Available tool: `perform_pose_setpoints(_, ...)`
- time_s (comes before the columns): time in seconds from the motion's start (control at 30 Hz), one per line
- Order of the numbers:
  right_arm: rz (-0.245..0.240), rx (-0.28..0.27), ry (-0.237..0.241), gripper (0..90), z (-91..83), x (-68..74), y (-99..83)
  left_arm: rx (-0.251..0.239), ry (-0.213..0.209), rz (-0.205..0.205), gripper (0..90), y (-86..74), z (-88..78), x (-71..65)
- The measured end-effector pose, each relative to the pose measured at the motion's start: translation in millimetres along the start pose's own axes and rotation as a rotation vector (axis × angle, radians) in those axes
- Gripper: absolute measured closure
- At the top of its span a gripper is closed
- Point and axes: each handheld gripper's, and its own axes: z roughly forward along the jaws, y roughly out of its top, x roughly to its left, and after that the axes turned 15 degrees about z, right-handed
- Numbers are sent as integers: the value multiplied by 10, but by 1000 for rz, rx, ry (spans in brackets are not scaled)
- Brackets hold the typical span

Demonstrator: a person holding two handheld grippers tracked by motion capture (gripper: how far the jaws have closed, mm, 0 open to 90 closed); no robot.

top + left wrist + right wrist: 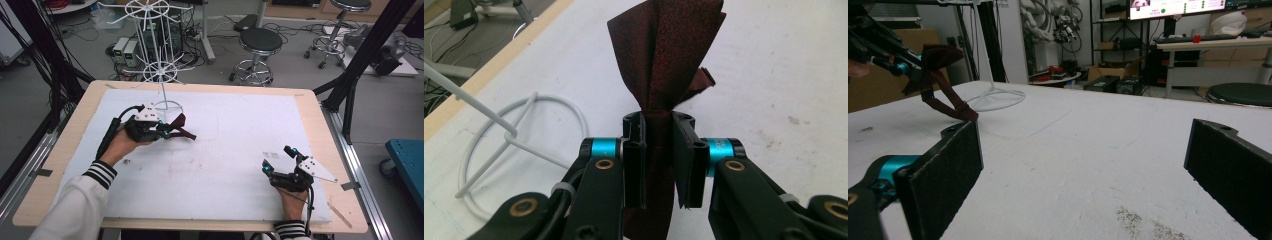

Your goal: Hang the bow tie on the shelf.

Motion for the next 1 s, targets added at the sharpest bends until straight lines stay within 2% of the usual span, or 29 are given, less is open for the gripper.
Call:
perform_pose_setpoints(0.13,0,0,1,15,0,-1,1,-32,5,-25,765,-10,-97,5)
perform_pose_setpoints(0.27,-1,-1,2,16,1,-1,0,-77,26,-67,765,-23,-199,-8)
perform_pose_setpoints(0.77,-2,2,-2,16,0,3,-1,-155,91,-139,765,-37,-559,-4)
perform_pose_setpoints(0.93,2,7,-4,16,-2,8,-3,-207,120,-173,765,-16,-666,30)
perform_pose_setpoints(1.0,-2,2,-3,16,0,3,-1,-215,134,-173,765,-3,-686,25)
